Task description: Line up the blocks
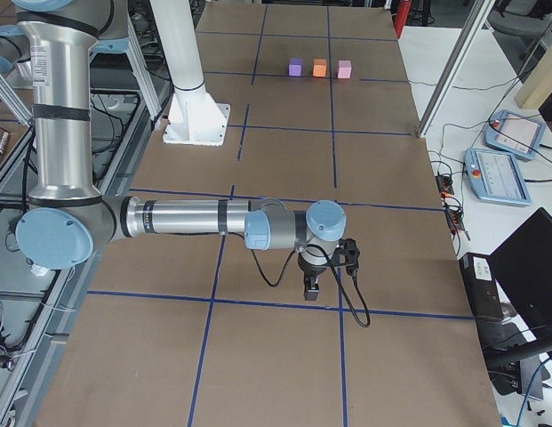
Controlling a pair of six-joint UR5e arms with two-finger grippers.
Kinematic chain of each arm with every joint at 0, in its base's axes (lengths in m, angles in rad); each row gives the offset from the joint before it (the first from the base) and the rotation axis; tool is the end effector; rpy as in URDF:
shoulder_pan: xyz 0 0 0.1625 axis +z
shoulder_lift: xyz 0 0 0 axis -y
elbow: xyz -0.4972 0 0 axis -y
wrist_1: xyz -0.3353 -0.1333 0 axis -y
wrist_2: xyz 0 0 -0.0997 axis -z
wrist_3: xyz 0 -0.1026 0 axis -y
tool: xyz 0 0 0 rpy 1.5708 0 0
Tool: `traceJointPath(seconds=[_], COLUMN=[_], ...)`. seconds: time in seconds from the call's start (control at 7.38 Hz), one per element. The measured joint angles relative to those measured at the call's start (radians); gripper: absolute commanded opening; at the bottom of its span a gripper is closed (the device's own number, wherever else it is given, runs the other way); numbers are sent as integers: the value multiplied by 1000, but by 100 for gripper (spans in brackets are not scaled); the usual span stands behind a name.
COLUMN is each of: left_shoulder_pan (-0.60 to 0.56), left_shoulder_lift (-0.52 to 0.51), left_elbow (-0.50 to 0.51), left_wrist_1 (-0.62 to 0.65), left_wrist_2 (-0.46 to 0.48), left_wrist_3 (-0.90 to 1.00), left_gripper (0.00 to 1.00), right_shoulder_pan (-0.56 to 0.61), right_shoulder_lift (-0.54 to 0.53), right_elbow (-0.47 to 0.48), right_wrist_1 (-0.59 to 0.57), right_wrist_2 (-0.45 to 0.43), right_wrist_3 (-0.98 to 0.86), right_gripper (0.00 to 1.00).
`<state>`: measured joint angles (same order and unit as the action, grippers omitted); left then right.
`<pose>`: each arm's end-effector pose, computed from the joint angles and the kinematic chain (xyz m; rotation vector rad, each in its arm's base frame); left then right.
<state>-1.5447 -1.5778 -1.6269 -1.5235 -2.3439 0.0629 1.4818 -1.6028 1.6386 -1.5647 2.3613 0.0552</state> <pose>-0.0502 -0.4404 0.7104 0.0293 0.7730 0.0906 0.0227 -0.4255 0.7154 -0.0173 -0.7913 -0.0486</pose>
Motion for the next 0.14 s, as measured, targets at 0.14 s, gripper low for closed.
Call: traceJointPath(seconds=[0.14], left_shoulder_pan=[0], left_shoulder_lift=[-1], left_elbow=[1], left_wrist_1=[-1], left_wrist_2=[0], left_wrist_3=[0], left_gripper=[100], right_shoulder_pan=[0], right_shoulder_lift=[1], right_elbow=[0], right_wrist_1=[0], right_wrist_2=[0], right_wrist_3=[0], right_gripper=[100])
